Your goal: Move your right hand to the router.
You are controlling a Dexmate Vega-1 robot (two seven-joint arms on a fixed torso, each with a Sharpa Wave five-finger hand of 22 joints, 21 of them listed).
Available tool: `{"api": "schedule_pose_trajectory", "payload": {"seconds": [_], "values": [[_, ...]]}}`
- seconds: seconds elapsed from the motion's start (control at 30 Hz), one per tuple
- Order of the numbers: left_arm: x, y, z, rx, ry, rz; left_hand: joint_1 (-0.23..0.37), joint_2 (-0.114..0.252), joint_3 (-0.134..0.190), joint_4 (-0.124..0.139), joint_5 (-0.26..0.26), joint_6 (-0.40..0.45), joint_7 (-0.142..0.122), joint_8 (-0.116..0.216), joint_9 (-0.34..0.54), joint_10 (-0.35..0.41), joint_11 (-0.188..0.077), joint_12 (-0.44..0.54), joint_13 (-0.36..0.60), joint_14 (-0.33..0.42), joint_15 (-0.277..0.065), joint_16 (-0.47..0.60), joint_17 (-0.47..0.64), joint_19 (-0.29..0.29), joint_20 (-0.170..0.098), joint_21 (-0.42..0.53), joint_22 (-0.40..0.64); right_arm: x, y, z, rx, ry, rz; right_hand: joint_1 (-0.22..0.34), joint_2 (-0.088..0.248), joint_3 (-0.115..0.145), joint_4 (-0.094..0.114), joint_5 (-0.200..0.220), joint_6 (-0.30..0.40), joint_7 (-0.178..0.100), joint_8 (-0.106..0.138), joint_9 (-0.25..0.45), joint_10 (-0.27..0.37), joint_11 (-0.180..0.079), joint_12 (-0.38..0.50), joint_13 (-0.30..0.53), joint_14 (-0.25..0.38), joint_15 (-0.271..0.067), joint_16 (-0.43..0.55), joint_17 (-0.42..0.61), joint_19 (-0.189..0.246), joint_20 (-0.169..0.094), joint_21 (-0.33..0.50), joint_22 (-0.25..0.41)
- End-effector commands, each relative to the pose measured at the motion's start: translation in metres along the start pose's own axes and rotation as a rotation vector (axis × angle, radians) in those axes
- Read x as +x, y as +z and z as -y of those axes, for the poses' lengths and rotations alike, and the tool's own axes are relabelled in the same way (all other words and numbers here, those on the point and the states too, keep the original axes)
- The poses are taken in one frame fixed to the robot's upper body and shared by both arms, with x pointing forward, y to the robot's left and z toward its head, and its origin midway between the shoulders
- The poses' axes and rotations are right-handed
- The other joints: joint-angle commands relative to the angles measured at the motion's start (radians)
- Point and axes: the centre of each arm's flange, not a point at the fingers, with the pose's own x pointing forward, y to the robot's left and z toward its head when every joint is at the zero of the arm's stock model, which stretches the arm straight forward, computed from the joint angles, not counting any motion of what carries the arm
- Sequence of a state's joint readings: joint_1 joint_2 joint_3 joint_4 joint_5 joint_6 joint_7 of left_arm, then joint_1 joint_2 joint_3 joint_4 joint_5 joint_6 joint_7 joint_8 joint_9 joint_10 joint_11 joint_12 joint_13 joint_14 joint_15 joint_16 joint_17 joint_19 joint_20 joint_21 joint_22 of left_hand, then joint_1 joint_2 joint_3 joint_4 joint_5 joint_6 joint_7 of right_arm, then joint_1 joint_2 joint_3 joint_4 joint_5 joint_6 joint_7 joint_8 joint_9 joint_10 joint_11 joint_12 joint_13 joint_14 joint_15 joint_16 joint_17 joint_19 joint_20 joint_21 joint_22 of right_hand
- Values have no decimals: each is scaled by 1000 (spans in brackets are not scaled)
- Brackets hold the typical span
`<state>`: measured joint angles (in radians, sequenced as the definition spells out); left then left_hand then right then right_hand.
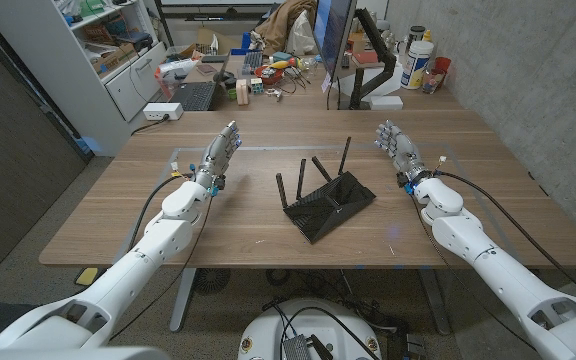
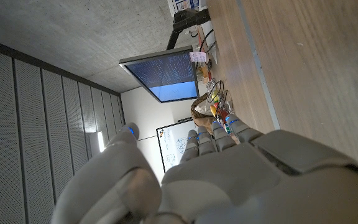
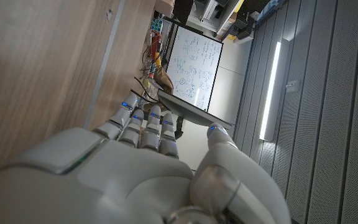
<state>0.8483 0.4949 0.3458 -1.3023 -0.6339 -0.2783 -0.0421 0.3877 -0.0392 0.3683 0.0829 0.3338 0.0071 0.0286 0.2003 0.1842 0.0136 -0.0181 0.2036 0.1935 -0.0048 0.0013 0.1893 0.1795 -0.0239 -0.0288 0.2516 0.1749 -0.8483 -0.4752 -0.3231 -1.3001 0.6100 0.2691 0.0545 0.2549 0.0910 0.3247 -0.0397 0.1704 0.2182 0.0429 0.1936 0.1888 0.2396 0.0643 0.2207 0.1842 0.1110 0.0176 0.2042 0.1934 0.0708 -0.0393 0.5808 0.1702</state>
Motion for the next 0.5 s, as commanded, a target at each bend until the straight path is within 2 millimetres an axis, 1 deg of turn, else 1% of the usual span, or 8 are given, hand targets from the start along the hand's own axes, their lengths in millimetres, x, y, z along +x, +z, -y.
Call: {"api": "schedule_pose_trajectory", "payload": {"seconds": [0.03, 0.13, 0.17, 0.33, 0.43, 0.5], "values": [[0, 0, 0, -4, -1, -6, 12, 2, 7, -1, 3, 5, 8, 4, 2, 4, -9, 7, 1, -8, 1, 4, 5, 2, -5, 5, 2, 1, 1, -1, -4, 6, -2, 8, 0, 6, -1, 4, 10, 0, 4, 1, 8, -1, 3, 4, 8, -4, 5, 5, 10, -14, 1, 1], [0, 0, 0, -3, -3, -7, 13, 3, 7, -2, 2, 6, 8, 4, 2, 4, -9, 7, 1, -7, -1, 4, 5, 2, -5, 4, 2, 2, 2, -1, -8, 8, -1, 9, 0, 5, -2, 4, 10, 1, 4, 1, 9, 0, 4, 4, 10, -3, 6, 4, 12, -13, -1, 1], [0, 0, 0, -4, -2, -6, 13, 3, 7, -2, 1, 6, 8, 4, 2, 5, -14, 7, 1, -7, -1, 4, 5, 3, -5, 3, 2, 2, 3, -1, -9, 9, -2, 8, 1, 5, -2, 4, 11, -1, 5, 1, 7, -2, 3, 4, 9, -5, 5, 4, 11, -15, -2, 1], [2, 3, -1, -8, -3, 4, 15, 4, 7, -4, -1, 11, 8, 5, 2, 14, -6, 10, 1, 1, 2, 6, 5, 8, -7, 2, 2, 4, 5, 0, -16, 7, 1, 9, 1, 4, -3, 4, 12, -3, 4, 1, 9, 0, 3, 4, 10, -4, 5, 4, 13, -14, -7, 2], [2, 4, -1, -5, -4, 3, 16, 5, 7, -4, -2, 14, 7, 5, 2, 15, -9, 10, 1, 3, 2, 7, 5, 9, -7, 1, 2, 5, 7, 1, -22, 9, 8, 9, 2, 4, -3, 4, 12, -5, 4, 1, 9, -2, 3, 4, 10, -5, 4, 3, 14, -16, -11, 2], [3, 3, -2, -8, -4, 3, 16, 5, 7, -4, -3, 14, 7, 5, 2, 14, -9, 9, 1, 3, 3, 7, 5, 9, -8, 0, 2, 6, 9, 1, -24, 12, 10, 9, 2, 3, -4, 4, 13, -2, 4, 1, 10, 1, 3, 5, 11, -2, 4, 3, 16, -12, -12, 2]]}}
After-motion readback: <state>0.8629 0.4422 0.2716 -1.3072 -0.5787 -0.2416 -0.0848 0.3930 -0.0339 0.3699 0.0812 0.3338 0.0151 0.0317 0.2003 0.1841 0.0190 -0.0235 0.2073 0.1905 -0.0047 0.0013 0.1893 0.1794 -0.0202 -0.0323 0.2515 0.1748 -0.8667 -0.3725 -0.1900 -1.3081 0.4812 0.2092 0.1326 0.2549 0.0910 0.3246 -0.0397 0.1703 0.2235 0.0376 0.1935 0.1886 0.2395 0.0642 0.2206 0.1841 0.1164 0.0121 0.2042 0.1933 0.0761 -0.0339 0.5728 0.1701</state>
